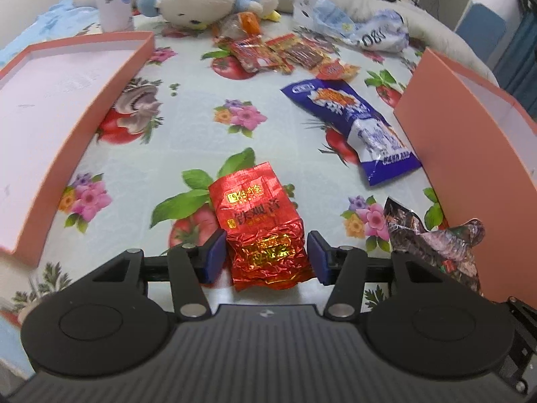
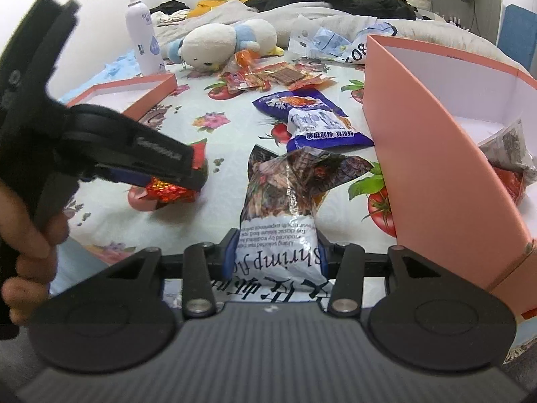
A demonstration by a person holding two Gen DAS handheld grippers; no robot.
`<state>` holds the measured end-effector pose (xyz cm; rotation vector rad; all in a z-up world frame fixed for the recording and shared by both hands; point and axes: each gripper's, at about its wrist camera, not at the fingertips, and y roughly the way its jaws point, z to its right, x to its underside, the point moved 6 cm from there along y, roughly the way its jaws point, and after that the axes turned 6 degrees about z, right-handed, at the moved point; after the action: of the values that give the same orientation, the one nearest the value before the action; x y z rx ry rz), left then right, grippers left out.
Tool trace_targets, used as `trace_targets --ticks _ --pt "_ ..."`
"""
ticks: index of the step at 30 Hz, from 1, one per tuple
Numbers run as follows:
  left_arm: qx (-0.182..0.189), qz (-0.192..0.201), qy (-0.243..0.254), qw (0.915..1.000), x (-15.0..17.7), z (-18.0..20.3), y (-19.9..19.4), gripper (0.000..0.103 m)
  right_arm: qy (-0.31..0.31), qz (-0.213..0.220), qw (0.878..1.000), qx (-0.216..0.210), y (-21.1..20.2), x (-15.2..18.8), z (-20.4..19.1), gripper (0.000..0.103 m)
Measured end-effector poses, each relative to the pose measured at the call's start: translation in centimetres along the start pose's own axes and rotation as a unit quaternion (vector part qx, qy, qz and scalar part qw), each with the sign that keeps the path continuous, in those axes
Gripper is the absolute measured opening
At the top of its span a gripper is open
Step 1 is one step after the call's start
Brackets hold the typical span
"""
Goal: Organize snacks
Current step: 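Lift and carry the shrimp-chip bag and red foil packet toward the larger pink box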
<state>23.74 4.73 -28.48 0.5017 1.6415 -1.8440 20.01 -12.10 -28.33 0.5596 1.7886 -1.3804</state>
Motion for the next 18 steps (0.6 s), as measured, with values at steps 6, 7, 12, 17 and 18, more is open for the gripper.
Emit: trace_targets --ticks 6,7,12,17,18 --pt "0.006 0.017 -0.004 0.9998 -0.2 -0.3 -2.8 0.058 0.013 0.012 1.0 -0.005 -1.2 -1.7 -0.3 0.047" --pt "0.007 0.02 -0.004 0.9998 -0.3 -0.2 -3.3 0.058 0.015 0.015 1.0 -0.006 -1.5 -2.1 -0.3 0.047" --pt "0.013 0.037 0.0 0.9992 -1.3 0.2 -7.0 0.058 0.024 0.028 0.999 -0.016 -3.8 -4.0 -0.4 0.047" --pt "0.017 0.069 0.0 0.9975 -2.4 0.6 -10.9 0.058 0.031 0.049 0.998 -0.021 -6.8 -5.9 -0.4 0.047" --pt "0.016 0.074 -0.001 0.9971 -2.4 0.6 -11.7 0.058 0.033 0.053 0.998 -0.022 -7.4 -6.2 -0.3 0.047"
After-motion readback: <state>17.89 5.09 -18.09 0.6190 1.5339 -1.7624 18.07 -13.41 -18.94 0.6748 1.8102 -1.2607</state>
